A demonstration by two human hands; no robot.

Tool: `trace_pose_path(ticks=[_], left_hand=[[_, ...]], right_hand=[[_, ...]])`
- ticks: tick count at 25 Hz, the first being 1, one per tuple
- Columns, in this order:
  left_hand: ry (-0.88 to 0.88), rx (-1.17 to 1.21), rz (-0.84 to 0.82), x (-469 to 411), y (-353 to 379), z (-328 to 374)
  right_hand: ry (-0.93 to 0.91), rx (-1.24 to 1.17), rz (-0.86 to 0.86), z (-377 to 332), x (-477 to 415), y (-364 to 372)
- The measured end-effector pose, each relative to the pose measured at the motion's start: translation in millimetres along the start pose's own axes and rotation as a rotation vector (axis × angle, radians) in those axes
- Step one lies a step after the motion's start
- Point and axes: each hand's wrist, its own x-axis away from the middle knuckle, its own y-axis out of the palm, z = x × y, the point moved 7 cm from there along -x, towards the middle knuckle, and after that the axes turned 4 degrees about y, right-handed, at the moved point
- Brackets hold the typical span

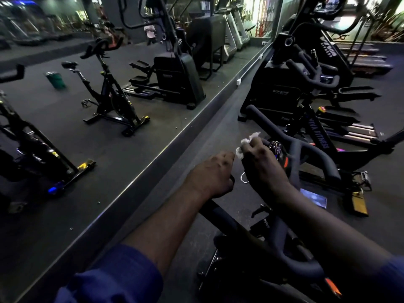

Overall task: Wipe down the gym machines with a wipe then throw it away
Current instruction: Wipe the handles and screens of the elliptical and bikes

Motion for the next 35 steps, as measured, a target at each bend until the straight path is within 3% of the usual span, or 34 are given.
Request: trace_pose_path(ticks=[1,3,4,6,7,10,12,15,17,19,21,23,25,26,31,35], left_hand=[[0.005,0.005,0.021,-0.1,-0.6,1.1],[0.007,0.015,0.041,-1.5,-0.3,1.0],[-0.001,0.021,0.036,-2.6,0.3,-0.2],[-0.032,0.024,0.003,-4.3,2.9,-1.5],[-0.058,0.021,-0.015,-3.7,4.5,-3.6],[-0.111,0.024,-0.042,-7.0,7.6,-7.2],[-0.132,0.035,-0.049,-10.8,9.6,-11.9],[-0.196,0.113,-0.034,-22.1,13.8,-25.7],[-0.338,0.392,0.13,-33.7,11.0,-25.9],[-0.588,0.874,0.315,-56.8,20.2,-13.8],[-0.746,1.116,0.423,-86.5,37.5,9.8],[-0.863,0.957,0.503,-104.0,52.5,20.5],[-0.967,0.503,0.551,-99.4,48.8,17.5],[-0.976,0.391,0.565,-96.7,46.7,16.9],[-0.824,0.294,0.508,-98.0,39.5,14.4],[-0.721,0.189,0.537,-97.7,36.3,18.9]], right_hand=[[0.072,-0.109,-0.021,18.3,7.6,0.0],[-0.031,-0.111,-0.13,30.6,12.7,12.1],[-0.117,-0.034,-0.172,26.3,13.1,13.6],[-0.294,0.407,-0.147,10.3,13.1,13.2],[-0.252,0.513,-0.136,-7.3,6.0,3.9],[-0.153,0.534,-0.148,-31.4,4.4,-8.7],[-0.316,0.568,-0.092,-17.7,18.8,-3.7],[-0.393,0.317,-0.119,11.3,59.5,-22.6],[-0.409,0.227,-0.151,31.2,84.7,-35.1],[-0.45,0.22,-0.151,60.1,94.5,-44.2],[-0.362,0.174,-0.127,90.6,83.1,-58.1],[-0.336,0.084,-0.134,104.8,79.7,-59.2],[-0.434,-0.024,-0.281,110.1,100.1,-42.9],[-0.467,-0.064,-0.328,117.4,106.3,-41.6],[-0.212,-0.226,-0.131,170.8,50.4,-63.0],[-0.508,-0.309,-0.394,134.6,81.3,-44.7]])
